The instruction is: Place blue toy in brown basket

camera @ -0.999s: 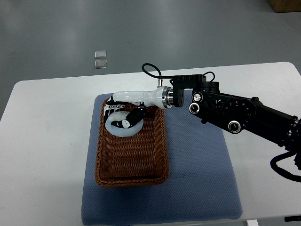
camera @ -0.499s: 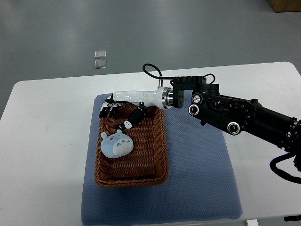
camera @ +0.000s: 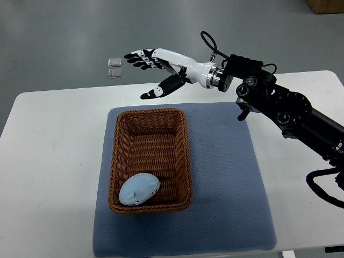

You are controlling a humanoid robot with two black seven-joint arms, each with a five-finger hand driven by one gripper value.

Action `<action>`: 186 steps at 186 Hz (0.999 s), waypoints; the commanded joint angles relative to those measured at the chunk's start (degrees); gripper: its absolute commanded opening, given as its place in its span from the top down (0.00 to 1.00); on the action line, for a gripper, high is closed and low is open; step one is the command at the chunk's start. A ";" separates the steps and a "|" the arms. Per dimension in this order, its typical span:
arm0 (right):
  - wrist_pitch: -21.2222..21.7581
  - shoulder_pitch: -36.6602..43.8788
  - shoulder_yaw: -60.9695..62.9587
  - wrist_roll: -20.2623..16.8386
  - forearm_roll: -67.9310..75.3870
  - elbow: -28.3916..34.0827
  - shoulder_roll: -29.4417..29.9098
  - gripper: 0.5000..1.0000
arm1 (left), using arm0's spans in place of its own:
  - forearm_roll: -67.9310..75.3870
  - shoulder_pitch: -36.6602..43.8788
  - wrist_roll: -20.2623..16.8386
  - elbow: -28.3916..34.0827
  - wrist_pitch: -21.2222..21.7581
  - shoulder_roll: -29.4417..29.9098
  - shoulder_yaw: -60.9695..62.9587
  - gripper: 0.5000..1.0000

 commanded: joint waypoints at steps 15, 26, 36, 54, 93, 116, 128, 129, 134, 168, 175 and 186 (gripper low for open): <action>-3.28 -0.75 4.73 0.23 12.10 -6.27 -0.73 0.21 | 0.00 0.00 0.00 0.00 -0.02 0.00 0.00 0.00; -4.68 -0.84 6.31 0.31 16.84 -8.29 -0.81 0.21 | 0.00 0.00 0.00 0.00 0.06 0.00 0.00 0.00; -6.44 -0.93 7.37 0.31 20.71 -9.96 -0.73 0.21 | 0.00 0.00 0.00 0.00 -0.02 0.00 0.00 0.00; -9.95 -1.37 8.60 0.40 27.39 -12.07 -0.81 0.21 | 0.00 0.00 0.00 0.00 -0.02 0.00 0.00 0.00; -14.79 -4.88 9.57 1.19 41.45 -12.86 -0.99 0.21 | 0.00 0.00 0.00 0.00 -0.02 0.00 0.00 0.00; -15.41 -6.73 9.57 1.37 45.68 -13.13 -0.90 0.21 | 0.00 0.00 0.00 0.00 -0.02 0.00 0.00 0.00; -15.41 -7.69 9.74 1.37 47.26 -13.48 -0.81 0.21 | 0.00 0.00 0.00 0.00 -0.02 0.00 0.00 0.00; -15.41 -7.69 9.74 1.37 47.26 -13.48 -0.81 0.21 | 0.00 0.00 0.00 0.00 -0.02 0.00 0.00 0.00; -15.41 -8.22 9.92 1.37 48.05 -13.74 -0.81 0.21 | 0.00 0.00 0.00 0.00 -0.02 0.00 0.00 0.00; -14.35 -10.77 10.80 1.28 53.06 -14.27 -0.81 0.21 | 0.00 0.00 0.00 0.00 -0.02 0.00 0.00 0.00; -14.35 -11.12 10.80 1.28 53.50 -14.36 -0.81 0.21 | 0.00 0.00 0.00 0.00 -0.02 0.00 0.00 0.00; -14.35 -11.21 10.80 1.28 53.68 -14.36 -0.46 0.21 | 0.00 0.00 0.00 0.00 -0.02 0.00 0.00 0.00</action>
